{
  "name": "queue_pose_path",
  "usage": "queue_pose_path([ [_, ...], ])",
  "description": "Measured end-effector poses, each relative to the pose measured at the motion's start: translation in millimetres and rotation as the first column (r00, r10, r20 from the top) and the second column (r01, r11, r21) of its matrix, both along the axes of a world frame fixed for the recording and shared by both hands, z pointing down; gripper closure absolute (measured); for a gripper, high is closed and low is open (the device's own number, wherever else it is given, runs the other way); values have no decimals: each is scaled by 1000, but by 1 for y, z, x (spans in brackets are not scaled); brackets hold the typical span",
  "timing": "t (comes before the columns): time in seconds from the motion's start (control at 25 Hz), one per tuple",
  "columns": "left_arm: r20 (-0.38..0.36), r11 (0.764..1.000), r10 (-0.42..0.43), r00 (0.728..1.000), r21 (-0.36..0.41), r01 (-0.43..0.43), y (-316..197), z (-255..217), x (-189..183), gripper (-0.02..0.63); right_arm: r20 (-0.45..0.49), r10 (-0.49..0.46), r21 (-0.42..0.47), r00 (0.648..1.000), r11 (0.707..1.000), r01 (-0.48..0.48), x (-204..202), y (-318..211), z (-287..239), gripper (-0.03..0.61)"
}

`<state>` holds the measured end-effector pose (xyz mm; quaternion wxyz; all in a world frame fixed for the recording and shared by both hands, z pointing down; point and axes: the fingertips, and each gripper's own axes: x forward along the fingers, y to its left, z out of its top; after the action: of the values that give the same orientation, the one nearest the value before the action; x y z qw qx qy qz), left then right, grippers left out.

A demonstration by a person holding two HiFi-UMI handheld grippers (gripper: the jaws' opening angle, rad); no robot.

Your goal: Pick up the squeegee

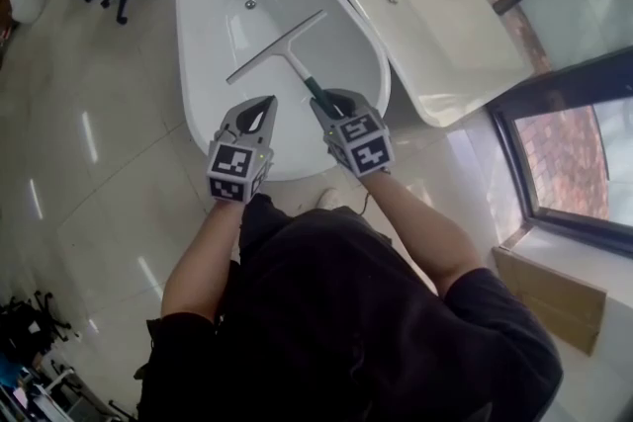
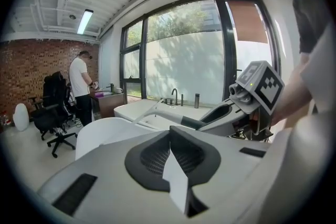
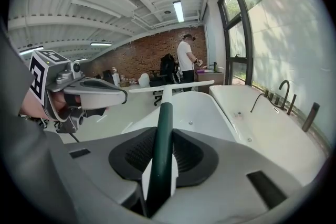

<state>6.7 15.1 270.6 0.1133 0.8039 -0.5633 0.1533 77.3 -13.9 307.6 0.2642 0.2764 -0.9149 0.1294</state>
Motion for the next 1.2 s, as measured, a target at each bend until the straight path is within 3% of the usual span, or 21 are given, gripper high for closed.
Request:
queue_pose_path([
  [0.28, 9, 998, 55, 998, 34, -55, 24, -26, 2, 612, 56, 12, 78, 998, 997, -17, -2, 25, -48, 479],
  [0.52, 28, 990, 128, 991, 54, -129, 41, -41, -20, 612, 99, 70, 128, 993, 988, -83, -22, 40, -75, 479],
  [0.84, 43, 978, 187, 981, 82, -190, 50, -54, -53, 612, 111, 119, 149, 987, 980, -135, -56, 57, -83, 479],
  [1.2, 29, 976, 196, 980, 89, -198, 49, -54, -57, 612, 96, 131, 163, 987, 976, -145, -56, 59, -85, 480],
])
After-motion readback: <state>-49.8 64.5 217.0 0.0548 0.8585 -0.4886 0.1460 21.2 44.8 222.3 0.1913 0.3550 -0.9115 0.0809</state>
